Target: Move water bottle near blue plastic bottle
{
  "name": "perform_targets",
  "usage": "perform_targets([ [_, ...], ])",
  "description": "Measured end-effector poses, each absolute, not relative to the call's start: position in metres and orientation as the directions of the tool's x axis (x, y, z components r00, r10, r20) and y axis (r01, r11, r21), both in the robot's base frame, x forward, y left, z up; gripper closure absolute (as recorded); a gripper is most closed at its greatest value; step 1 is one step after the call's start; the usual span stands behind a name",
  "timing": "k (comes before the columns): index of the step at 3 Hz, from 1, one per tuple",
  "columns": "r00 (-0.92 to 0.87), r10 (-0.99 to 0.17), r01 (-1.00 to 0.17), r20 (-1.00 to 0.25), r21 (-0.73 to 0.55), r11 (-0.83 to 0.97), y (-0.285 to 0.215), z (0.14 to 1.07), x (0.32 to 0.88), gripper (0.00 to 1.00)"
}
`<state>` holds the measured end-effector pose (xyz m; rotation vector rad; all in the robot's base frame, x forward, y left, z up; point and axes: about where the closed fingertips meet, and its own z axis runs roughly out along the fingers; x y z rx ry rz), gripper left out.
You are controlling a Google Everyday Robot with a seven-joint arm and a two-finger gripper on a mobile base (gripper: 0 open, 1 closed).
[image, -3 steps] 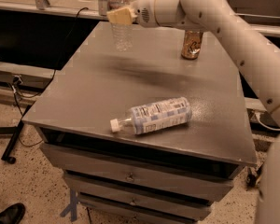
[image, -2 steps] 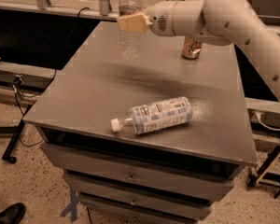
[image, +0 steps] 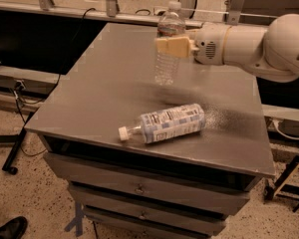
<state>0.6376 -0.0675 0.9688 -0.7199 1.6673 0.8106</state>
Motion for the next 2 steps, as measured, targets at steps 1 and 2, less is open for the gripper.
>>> perform_targets([
  [1,-0.230,-0.055,-0.791,-0.972,0.154,0.592,-0.084,0.952,0.619,1.00],
  [2,-0.245,-0.043,-0.788,-0.969,0.173,0.590,-0.091,0.937,0.606,1.00],
])
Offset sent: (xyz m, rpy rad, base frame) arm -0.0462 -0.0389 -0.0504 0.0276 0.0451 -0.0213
